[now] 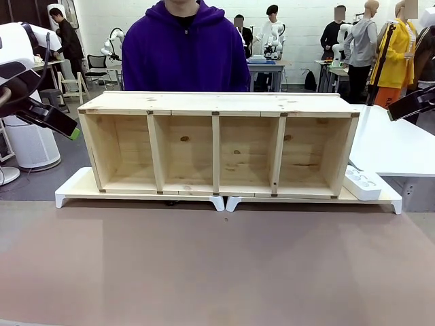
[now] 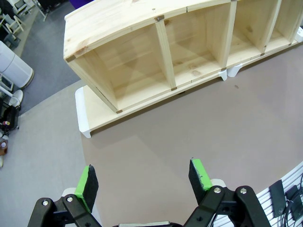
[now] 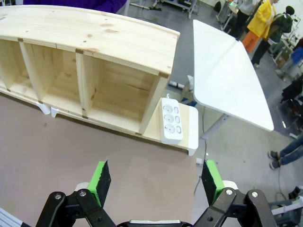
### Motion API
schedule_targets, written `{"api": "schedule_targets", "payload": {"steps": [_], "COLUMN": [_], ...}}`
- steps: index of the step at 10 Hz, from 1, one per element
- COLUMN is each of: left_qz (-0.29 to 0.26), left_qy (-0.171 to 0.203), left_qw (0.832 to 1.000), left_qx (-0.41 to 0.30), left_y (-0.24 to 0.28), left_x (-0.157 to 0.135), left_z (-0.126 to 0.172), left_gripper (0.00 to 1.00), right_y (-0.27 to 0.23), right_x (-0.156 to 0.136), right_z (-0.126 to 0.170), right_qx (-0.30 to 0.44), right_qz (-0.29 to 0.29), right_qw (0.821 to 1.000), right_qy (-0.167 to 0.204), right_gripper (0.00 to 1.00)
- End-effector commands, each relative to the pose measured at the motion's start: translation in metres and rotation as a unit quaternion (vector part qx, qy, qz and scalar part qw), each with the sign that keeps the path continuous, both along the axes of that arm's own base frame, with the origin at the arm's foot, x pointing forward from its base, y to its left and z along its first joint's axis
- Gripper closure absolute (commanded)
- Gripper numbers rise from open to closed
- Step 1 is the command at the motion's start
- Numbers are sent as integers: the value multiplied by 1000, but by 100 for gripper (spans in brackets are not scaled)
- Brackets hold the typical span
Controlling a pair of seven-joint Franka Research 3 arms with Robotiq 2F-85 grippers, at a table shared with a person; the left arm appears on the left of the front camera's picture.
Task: Perform cable management.
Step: When the cord part of the Power Cable appears at the lower middle area of the table and stops, grasp the cord part of the Power Cable.
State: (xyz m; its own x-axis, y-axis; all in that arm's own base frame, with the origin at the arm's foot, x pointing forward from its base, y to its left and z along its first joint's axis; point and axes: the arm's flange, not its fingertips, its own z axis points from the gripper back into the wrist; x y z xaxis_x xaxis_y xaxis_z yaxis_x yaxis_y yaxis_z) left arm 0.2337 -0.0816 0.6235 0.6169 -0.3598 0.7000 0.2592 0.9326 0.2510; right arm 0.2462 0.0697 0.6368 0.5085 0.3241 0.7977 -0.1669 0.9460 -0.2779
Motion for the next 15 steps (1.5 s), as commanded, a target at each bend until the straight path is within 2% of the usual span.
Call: {"api": "schedule_targets", "payload": {"steps": [1,15], "left_qz": [-4,-4], "left_qy": [-4,-4], "left_qw": [1000,1000], "left_qx": [4,4], "left_y": [0,0], "left_x": [2,2], "left_z": [1,1], "left_gripper": [0,0], "right_y": [1,1], "right_x": [5,5], "right_z": [-1,-1], "right_qx": [0,0], "right_qz": [4,4], "right_qw": [1000,1000], "right_qy": [-3,-3], "right_gripper": [0,0]}}
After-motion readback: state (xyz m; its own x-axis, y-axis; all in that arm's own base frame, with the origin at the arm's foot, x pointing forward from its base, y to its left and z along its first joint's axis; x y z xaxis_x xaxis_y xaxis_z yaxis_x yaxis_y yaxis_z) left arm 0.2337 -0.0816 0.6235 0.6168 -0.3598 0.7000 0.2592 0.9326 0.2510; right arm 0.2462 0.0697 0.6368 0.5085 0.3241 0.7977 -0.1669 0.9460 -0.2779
